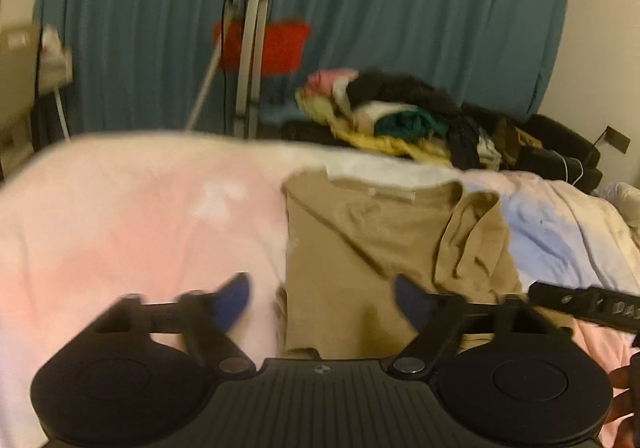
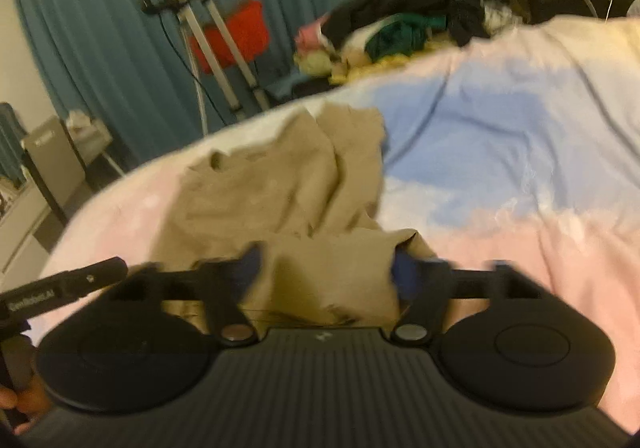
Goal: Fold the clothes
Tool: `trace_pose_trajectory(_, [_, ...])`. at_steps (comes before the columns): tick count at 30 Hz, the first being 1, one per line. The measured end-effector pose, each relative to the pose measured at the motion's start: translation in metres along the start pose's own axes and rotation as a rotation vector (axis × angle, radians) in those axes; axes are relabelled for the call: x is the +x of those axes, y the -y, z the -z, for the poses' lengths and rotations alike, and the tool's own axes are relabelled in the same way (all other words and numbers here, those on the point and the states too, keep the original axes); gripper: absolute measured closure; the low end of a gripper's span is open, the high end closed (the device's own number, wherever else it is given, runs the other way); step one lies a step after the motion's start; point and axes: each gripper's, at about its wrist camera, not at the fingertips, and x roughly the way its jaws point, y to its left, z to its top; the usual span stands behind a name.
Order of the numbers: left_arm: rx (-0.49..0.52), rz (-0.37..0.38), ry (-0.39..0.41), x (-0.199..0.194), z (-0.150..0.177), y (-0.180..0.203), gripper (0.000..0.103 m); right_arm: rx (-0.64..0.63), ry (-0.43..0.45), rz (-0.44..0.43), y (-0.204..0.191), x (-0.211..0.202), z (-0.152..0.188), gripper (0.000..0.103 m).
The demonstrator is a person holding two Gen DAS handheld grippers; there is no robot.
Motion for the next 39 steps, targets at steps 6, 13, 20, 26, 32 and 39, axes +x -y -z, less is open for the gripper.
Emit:
trace_pose_trajectory(6, [0.016,0.061,0.047,-0.054,0.003,0.008,0.010,-0.052,0.074,0.030,-0.014,-0.048,0.001,0.018])
trace_pose_trajectory(13, [0.037,0.101,0.035,-0.098,0.016,0.016,0.009,-0.096,0.108,0.029,-0.026,-0.093,0.011,0.018])
trace_pose_trajectory(20, [-0.012,0.133,0.024,-0.122,0.028,0.012,0.008,-0.097,0.151,0.028,-0.033,-0.122,0.026,0.018])
trace_pose_trajectory(26, [-0.104,0.158,-0.092,-0.119,0.047,0.004,0.008,-0.071,0.147,0.041,-0.029,-0.131,0.033,0.018])
trace_pose_trajectory(32, [-0.255,0.218,-0.218,-0.100,0.060,-0.010,0.008,-0.028,0.137,0.051,-0.022,-0.129,0.034,0.018])
trace_pose_trajectory(39, [-0.535,0.288,-0.394,-0.057,0.086,-0.034,0.012,0.011,0.114,0.071,-0.016,-0.124,0.038,0.018])
